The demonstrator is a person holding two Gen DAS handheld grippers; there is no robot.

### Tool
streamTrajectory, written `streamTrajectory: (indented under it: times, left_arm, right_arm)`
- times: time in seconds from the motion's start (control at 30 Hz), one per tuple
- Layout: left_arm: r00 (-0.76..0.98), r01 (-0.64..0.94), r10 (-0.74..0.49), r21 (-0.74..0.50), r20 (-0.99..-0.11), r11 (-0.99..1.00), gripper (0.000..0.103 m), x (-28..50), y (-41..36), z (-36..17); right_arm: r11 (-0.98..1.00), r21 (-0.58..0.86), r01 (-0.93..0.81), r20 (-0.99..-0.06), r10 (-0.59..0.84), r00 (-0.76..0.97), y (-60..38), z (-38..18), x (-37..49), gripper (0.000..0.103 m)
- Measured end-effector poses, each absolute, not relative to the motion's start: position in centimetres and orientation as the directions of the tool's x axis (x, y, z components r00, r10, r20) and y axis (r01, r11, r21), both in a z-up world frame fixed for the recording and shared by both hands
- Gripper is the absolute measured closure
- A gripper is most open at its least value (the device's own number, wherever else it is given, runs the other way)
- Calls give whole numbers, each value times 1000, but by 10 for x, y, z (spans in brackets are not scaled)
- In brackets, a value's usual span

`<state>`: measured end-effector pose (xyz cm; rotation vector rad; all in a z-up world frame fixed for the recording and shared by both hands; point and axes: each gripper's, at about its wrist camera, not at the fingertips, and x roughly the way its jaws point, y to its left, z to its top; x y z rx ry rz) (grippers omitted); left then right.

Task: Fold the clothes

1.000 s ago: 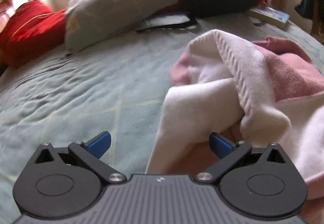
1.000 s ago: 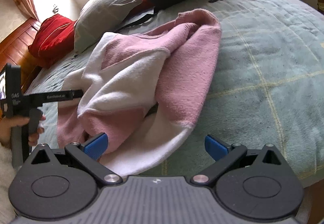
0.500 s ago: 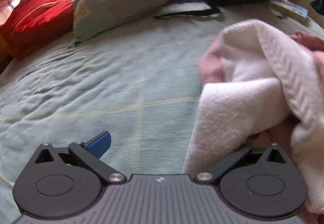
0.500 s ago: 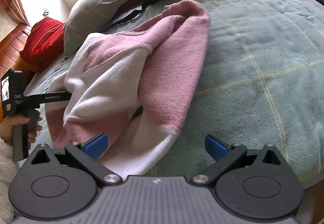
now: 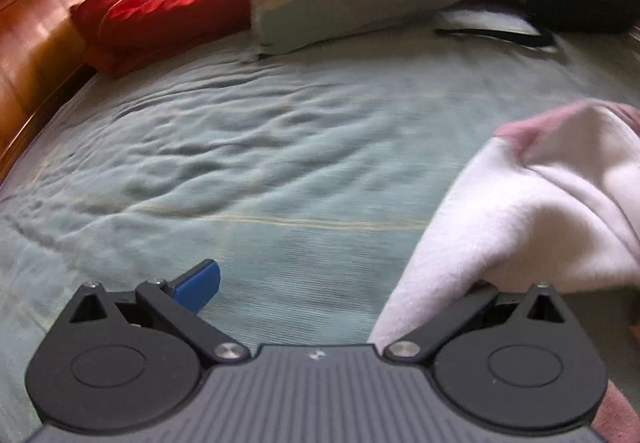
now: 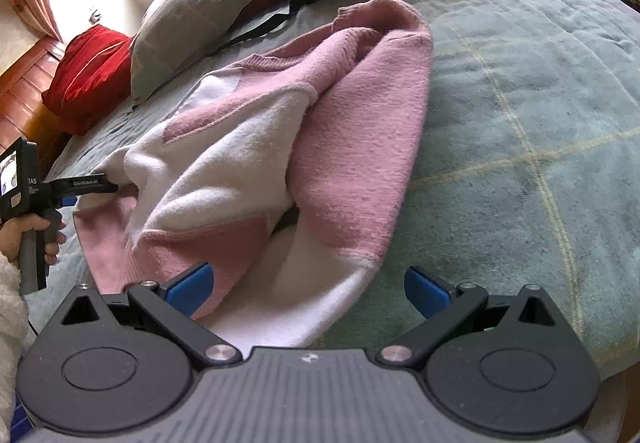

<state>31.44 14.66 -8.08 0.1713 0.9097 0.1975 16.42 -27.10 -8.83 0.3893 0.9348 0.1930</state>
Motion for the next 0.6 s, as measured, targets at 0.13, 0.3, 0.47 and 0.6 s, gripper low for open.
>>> streamTrajectory:
  times: [0.13,0.3,0.47,0.6]
  left_arm:
    - [580,-156,297,255,-758,954,0,326,177,-80]
    - [569,-180,346,298,-746,937,0,342,203,-75]
    - [554,-197,365,308,-748,931,0,356,217,-75]
    - [562,-140,317,291,-764,947,1,342,210,-66]
  right_arm:
    - [920,393,4,-750,318,581,-267,-87,167,0]
    - [925,379,19,-757,298,581,-267,-87,169,0]
    - [929,369,29,-766,286,576,-265,-88,171,0]
    - [931,365,16,-765,290,575,-260,-86,170,0]
